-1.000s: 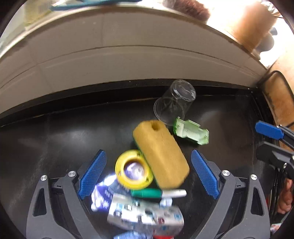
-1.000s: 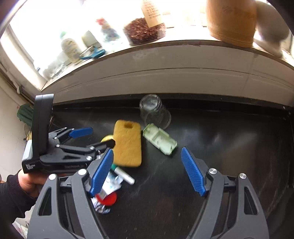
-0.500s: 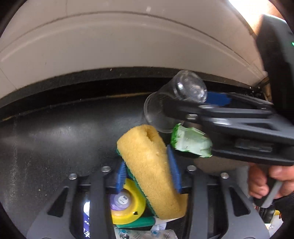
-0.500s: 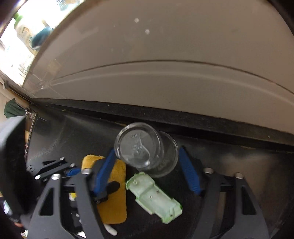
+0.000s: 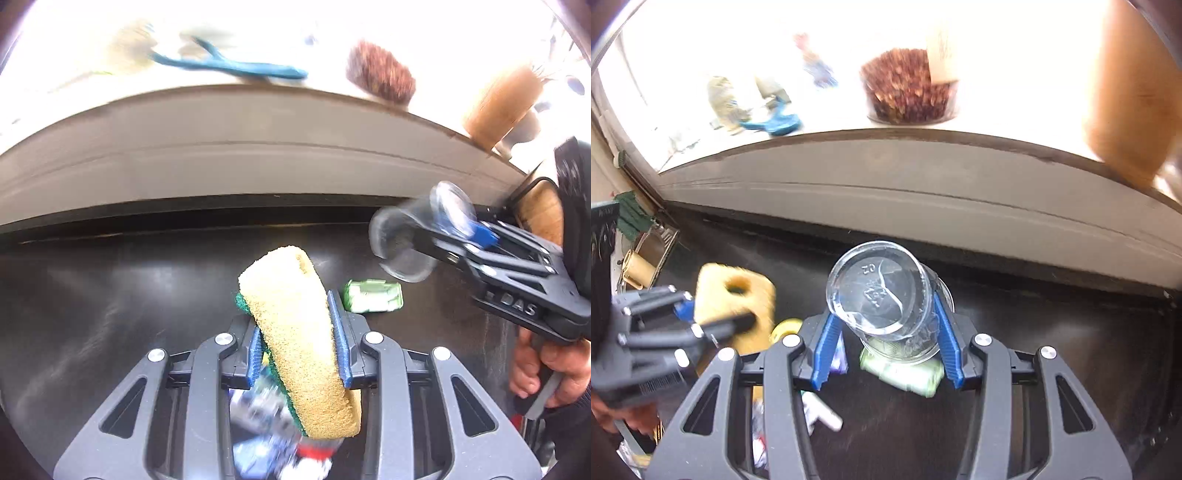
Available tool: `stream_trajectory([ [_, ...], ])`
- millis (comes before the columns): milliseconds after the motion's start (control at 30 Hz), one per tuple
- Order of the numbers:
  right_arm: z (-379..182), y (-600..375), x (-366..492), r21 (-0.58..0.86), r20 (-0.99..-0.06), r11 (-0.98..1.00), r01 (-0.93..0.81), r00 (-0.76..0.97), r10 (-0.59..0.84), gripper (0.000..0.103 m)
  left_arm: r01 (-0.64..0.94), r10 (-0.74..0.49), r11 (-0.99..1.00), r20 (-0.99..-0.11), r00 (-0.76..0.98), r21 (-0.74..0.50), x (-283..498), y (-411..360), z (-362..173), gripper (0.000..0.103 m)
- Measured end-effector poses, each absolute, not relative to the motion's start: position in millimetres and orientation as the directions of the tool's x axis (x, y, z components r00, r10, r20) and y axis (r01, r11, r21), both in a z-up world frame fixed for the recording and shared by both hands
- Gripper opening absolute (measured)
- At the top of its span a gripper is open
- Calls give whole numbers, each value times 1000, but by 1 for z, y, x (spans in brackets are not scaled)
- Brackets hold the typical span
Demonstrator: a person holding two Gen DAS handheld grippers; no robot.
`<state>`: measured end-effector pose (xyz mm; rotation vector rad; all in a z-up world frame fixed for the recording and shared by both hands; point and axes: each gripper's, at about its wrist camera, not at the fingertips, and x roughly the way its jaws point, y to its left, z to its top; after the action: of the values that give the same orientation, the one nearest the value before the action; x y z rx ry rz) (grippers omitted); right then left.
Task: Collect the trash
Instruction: 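Carry the sponge and cup to the bin and release both inside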
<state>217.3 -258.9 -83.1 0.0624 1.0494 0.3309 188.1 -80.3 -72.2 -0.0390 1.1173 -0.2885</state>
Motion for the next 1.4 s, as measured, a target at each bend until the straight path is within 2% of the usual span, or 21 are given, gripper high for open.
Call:
stream_trajectory([
  [167, -62, -258, 159, 203, -847, 954, -221, 449, 284, 48, 164, -191, 978, -873, 449, -130, 133, -57, -48, 31],
  [467, -65, -217, 49, 199, -878, 943, -265, 379, 292, 48, 105, -24, 994, -887, 462, 28, 39, -13, -51, 31],
  [767, -61, -172, 6, 208, -889, 922, -326, 331, 318, 48, 50, 12, 998, -894, 447, 38, -26, 25, -64, 31],
  [1067, -48, -125, -7, 193, -882, 889, -416, 323, 343, 48, -40, 44, 999, -886, 461, 29, -54, 63, -61, 31],
  [1400, -44, -31, -27, 207, -871, 765, -610, 241, 428, 48, -235, 135, 972, -875, 465, 25, -101, 136, -53, 31],
])
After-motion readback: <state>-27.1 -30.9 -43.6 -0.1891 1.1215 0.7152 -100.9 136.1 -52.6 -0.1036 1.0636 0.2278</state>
